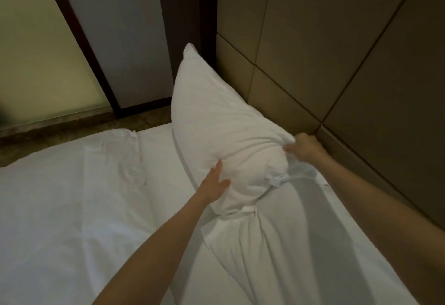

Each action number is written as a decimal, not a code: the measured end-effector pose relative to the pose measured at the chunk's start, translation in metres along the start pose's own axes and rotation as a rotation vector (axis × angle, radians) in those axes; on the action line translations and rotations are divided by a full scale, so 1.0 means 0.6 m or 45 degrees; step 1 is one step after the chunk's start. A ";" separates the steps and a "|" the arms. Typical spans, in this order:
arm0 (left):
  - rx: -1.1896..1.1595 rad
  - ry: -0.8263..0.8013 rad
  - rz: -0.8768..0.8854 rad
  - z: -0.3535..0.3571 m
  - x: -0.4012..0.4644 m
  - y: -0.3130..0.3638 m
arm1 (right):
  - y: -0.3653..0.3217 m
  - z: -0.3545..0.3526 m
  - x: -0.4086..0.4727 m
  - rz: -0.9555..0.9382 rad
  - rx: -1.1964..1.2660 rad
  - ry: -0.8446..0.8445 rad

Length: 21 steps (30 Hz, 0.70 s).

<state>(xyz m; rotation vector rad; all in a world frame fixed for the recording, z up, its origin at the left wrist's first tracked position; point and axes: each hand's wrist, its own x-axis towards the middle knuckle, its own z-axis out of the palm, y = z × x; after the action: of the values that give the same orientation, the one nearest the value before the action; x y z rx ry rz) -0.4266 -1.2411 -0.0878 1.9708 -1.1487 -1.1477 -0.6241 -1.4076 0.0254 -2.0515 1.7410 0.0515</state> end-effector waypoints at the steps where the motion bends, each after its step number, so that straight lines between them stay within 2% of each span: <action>1: -0.036 0.012 0.011 0.008 -0.002 -0.007 | 0.011 0.012 -0.007 -0.036 -0.032 -0.049; 3: -0.053 0.093 0.044 0.014 -0.006 -0.013 | 0.016 0.028 -0.020 -0.121 -0.059 -0.039; 5: -0.074 0.187 -0.032 0.026 -0.012 -0.017 | 0.018 0.030 -0.032 -0.182 0.052 0.089; 8: -0.115 0.189 -0.411 0.059 -0.024 -0.033 | 0.006 0.015 -0.041 -0.215 0.508 0.299; 10: 0.033 0.106 -0.552 0.081 -0.023 -0.044 | -0.002 0.005 -0.042 -0.222 0.640 0.309; 12: 0.081 0.139 -0.532 0.094 -0.013 -0.042 | 0.001 0.004 -0.039 -0.186 0.684 0.255; 16: 0.071 0.356 -0.369 0.103 0.014 -0.026 | 0.022 0.013 -0.039 -0.119 0.751 0.189; 19: 0.020 0.457 -0.306 0.082 0.020 -0.020 | 0.029 0.006 -0.041 -0.157 0.741 0.235; 21: -0.011 0.598 -0.246 0.047 0.025 0.000 | 0.023 -0.009 -0.041 -0.224 0.750 0.314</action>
<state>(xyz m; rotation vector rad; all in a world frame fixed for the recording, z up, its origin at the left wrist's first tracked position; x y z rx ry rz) -0.4474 -1.2559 -0.1067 2.2220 -0.7198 -0.7134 -0.6434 -1.3880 0.0339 -1.7981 1.4617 -0.7093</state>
